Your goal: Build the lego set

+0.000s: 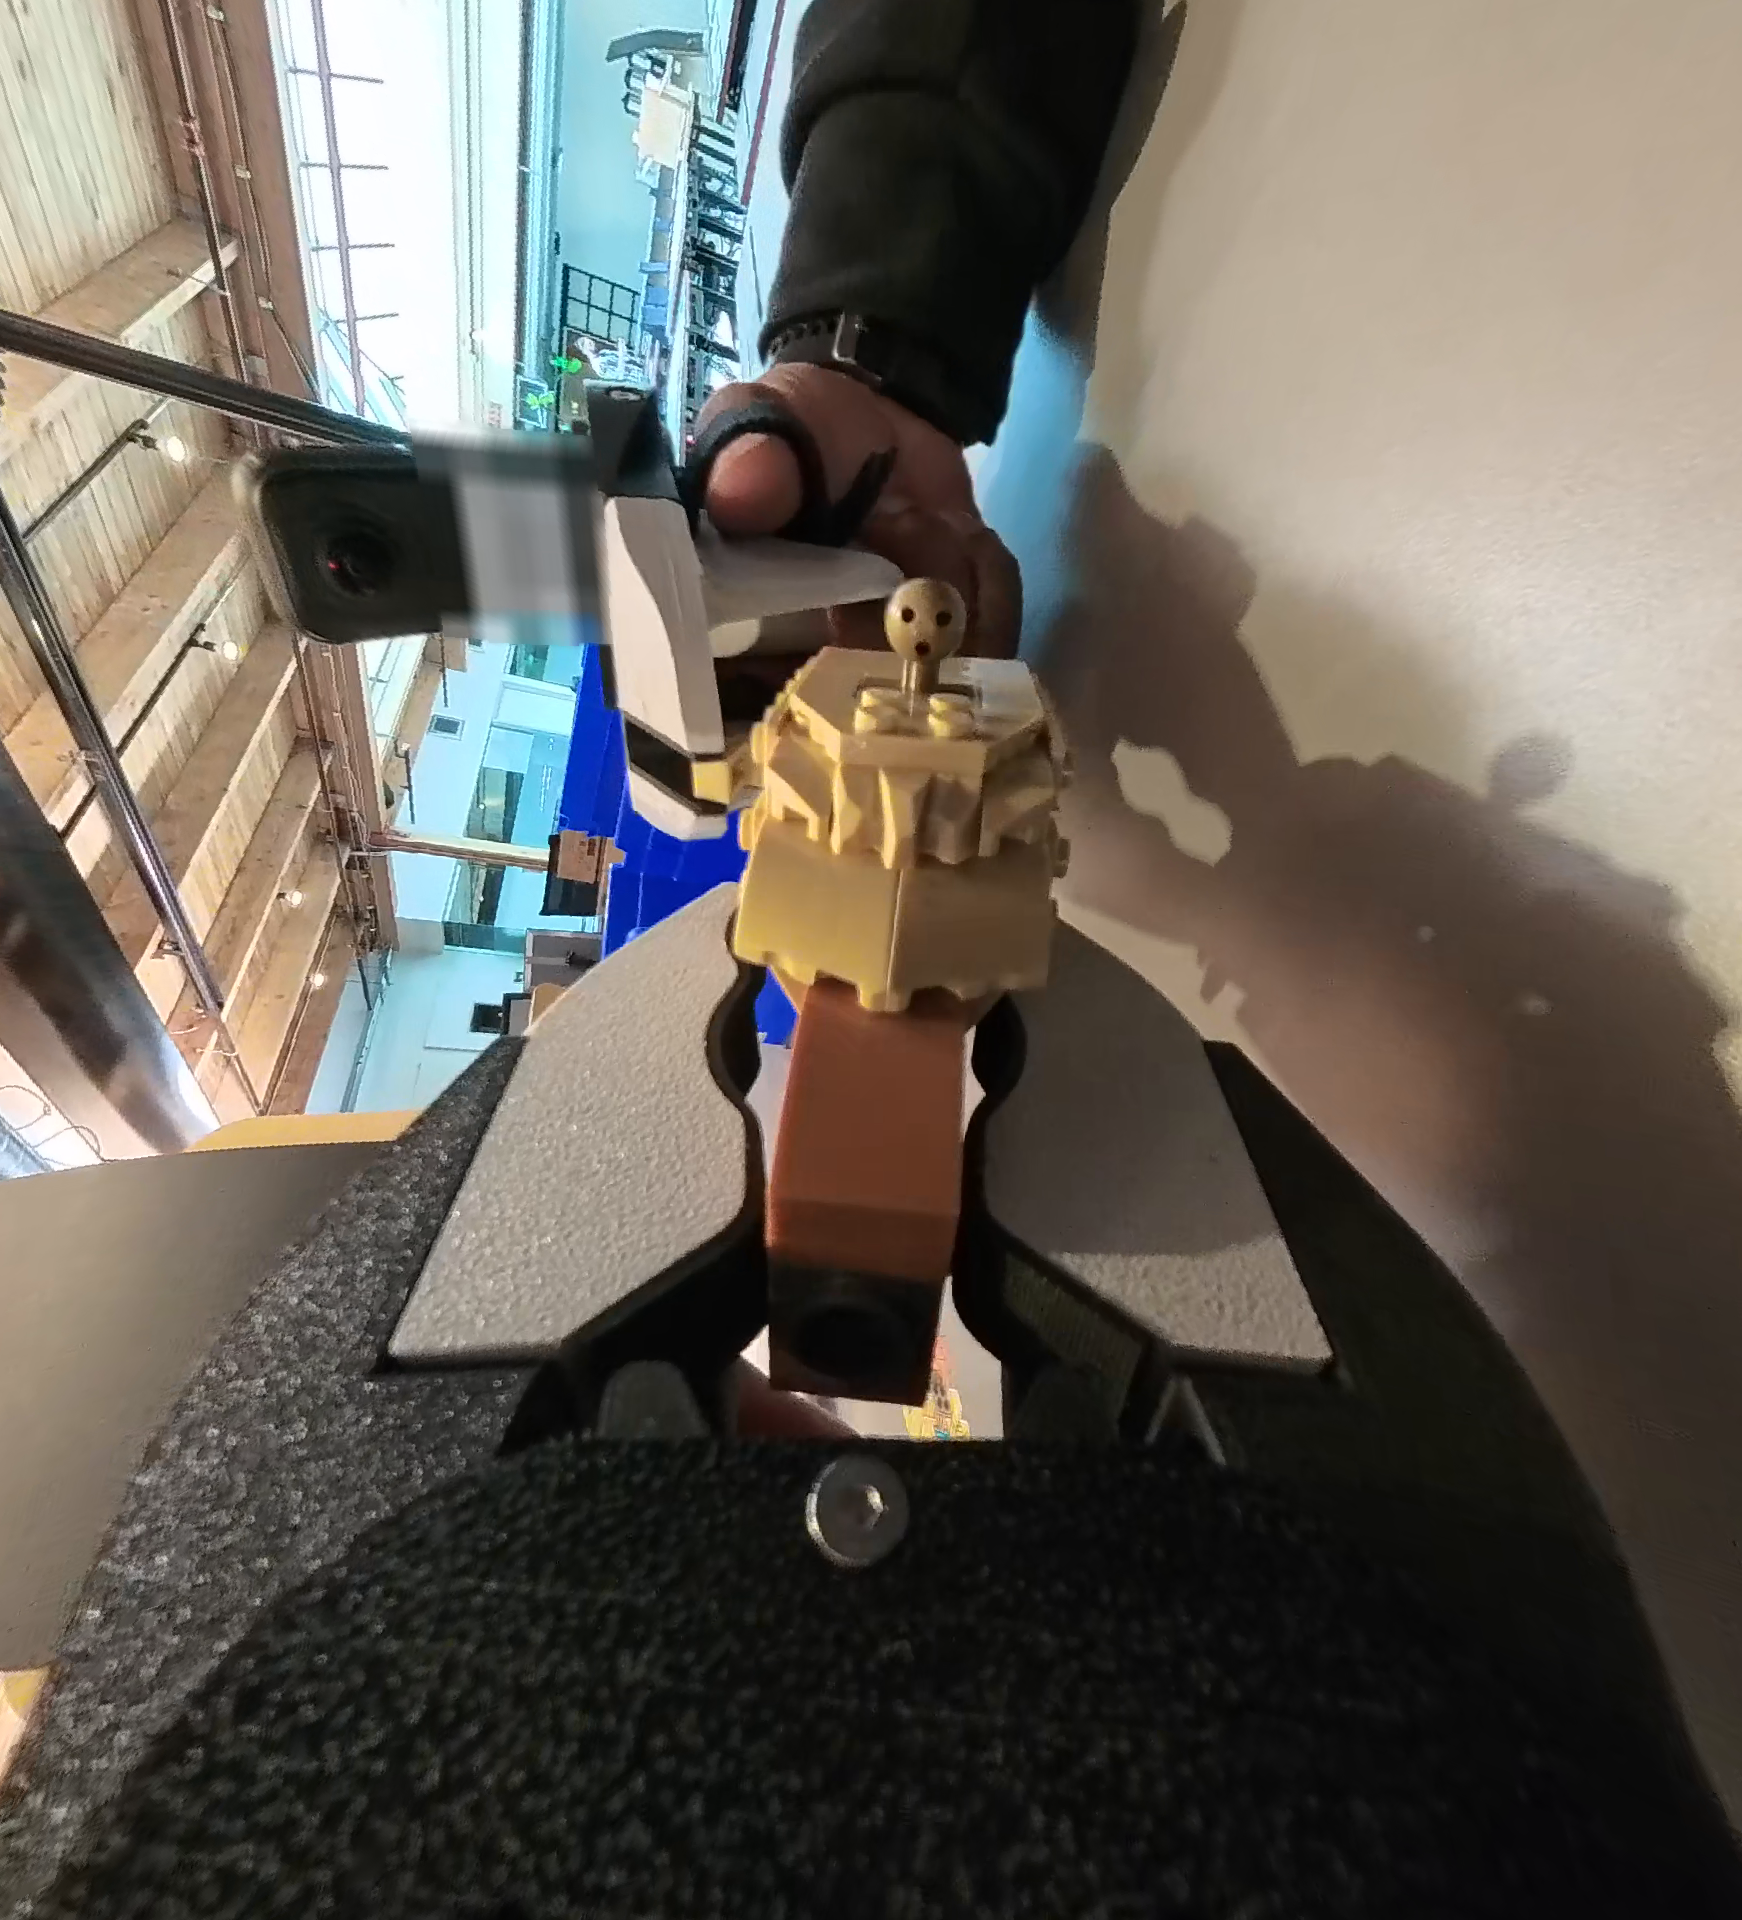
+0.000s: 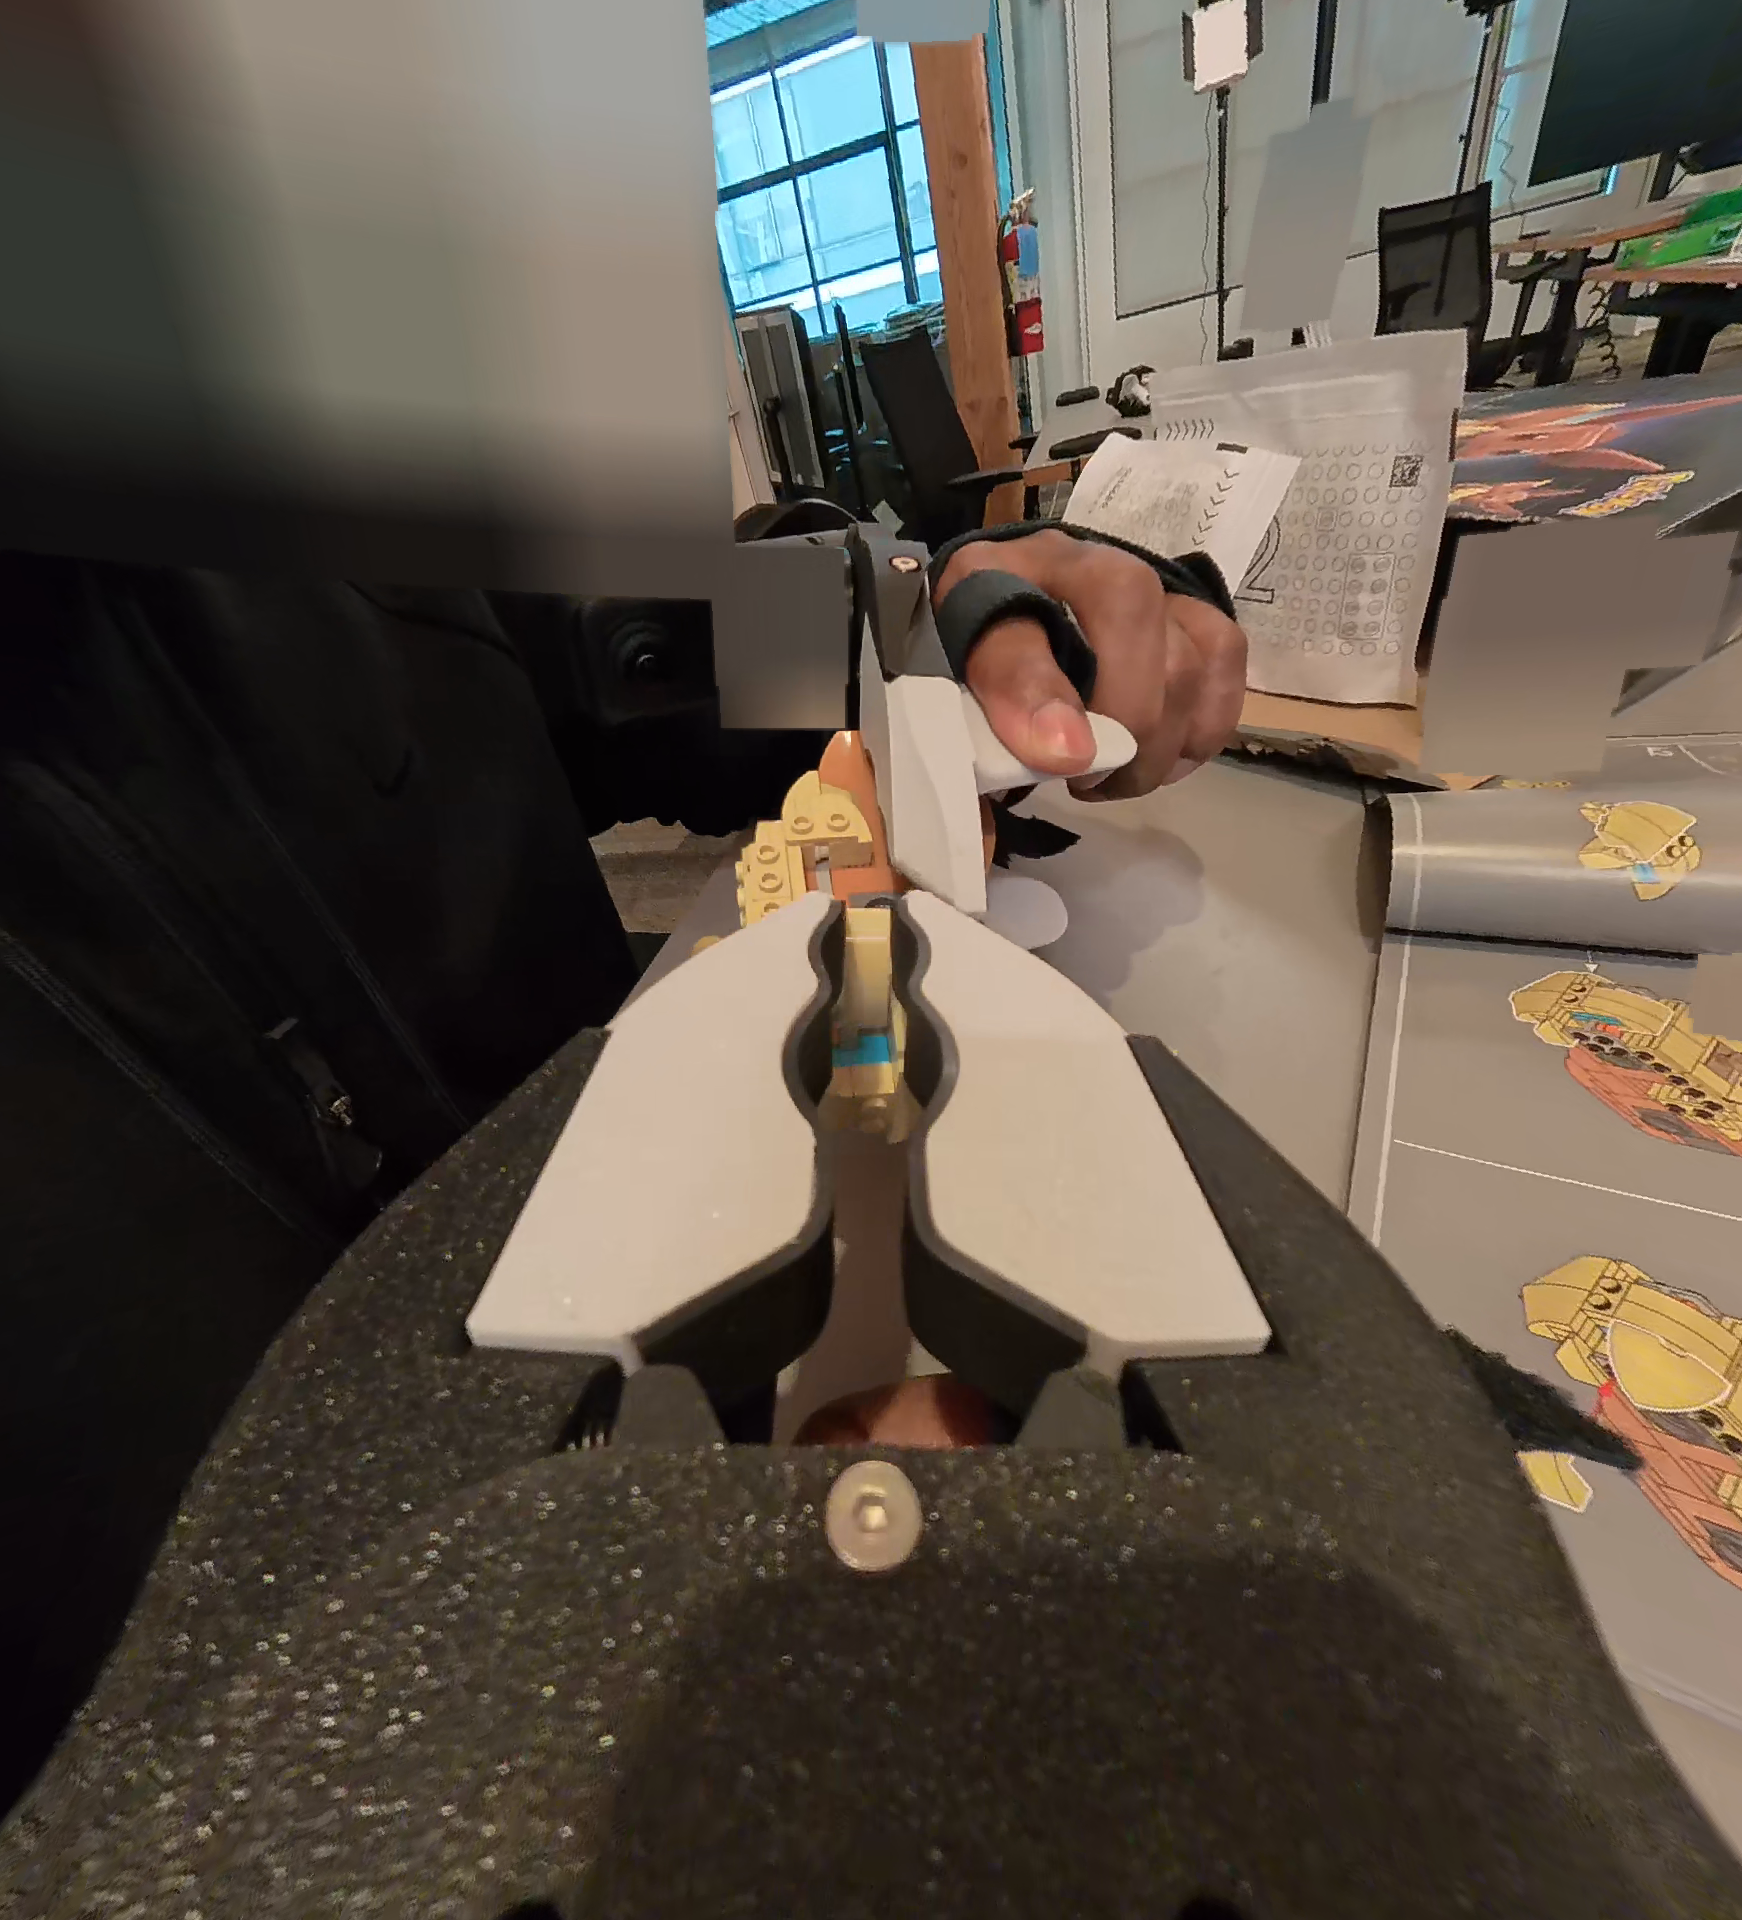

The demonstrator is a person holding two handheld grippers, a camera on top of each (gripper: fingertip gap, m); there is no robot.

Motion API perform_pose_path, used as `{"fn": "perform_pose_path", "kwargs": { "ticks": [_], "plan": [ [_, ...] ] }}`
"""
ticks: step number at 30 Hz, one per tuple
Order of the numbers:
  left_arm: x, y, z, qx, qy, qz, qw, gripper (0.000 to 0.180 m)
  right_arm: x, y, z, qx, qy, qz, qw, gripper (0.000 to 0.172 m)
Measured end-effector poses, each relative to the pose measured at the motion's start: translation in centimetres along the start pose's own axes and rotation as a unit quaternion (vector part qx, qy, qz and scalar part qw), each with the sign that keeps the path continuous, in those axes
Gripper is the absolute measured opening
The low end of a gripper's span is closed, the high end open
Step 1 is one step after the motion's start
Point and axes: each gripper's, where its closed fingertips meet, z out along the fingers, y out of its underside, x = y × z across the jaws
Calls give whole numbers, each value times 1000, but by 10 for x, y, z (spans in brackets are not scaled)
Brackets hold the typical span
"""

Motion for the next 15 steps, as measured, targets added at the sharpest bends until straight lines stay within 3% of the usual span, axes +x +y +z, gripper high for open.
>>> {"fn": "perform_pose_path", "kwargs": {
  "ticks": [15],
  "plan": [
    [-11, -1, -4, 14, -23, -35, 999, 37, 3, -15, 2, 65, 3, 34, 997, 8]
  ]
}}
